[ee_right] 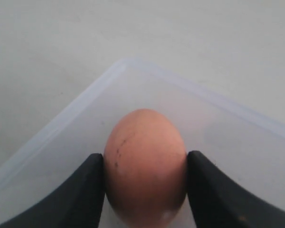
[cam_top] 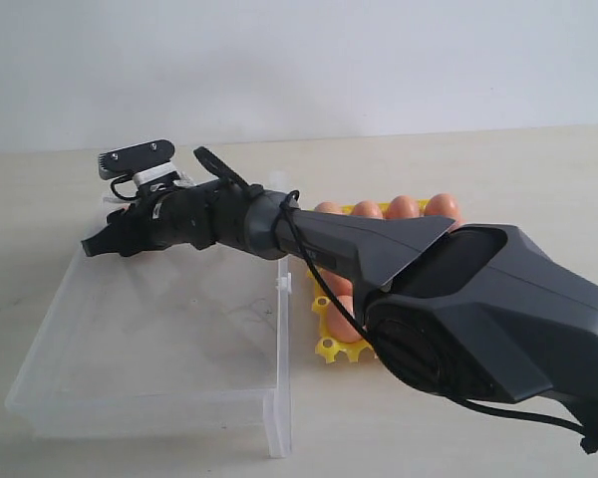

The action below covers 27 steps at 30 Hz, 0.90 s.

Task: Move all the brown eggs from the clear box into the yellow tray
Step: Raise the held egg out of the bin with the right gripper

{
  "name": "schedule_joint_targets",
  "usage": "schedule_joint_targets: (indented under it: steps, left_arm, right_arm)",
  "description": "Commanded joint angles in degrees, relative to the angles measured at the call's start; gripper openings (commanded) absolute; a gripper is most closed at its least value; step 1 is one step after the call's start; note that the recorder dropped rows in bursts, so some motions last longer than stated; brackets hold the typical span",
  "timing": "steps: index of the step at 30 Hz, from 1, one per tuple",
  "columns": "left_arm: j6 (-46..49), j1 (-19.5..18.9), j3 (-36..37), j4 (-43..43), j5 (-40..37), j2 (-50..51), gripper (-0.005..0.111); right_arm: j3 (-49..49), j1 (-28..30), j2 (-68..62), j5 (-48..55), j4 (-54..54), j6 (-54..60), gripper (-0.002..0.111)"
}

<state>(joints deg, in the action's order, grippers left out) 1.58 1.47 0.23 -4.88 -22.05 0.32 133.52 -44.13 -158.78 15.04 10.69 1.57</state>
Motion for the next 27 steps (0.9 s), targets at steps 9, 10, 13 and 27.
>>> schedule_joint_targets:
  steps: [9,10,13,27]
  left_arm:
    - [-0.1,0.3,-0.2,0.3,0.4,-0.3,0.000]
    - [-0.1,0.3,-0.2,0.3,0.4,-0.3,0.000]
    - [-0.1,0.3,-0.2,0.3,0.4,-0.3,0.000]
    - [-0.1,0.3,-0.2,0.3,0.4,-0.3,0.000]
  right_arm:
    - [0.0,-0.1,2.4,6.8,-0.2,-0.3,0.000]
    - [0.0,-0.2,3.0,7.8,-0.4,-0.3,0.000]
    - [0.0,-1.1,4.5,10.4,-0.7,-0.1,0.000]
    - [-0.1,-3.5,12.9,35.1,-7.1,3.7,0.000]
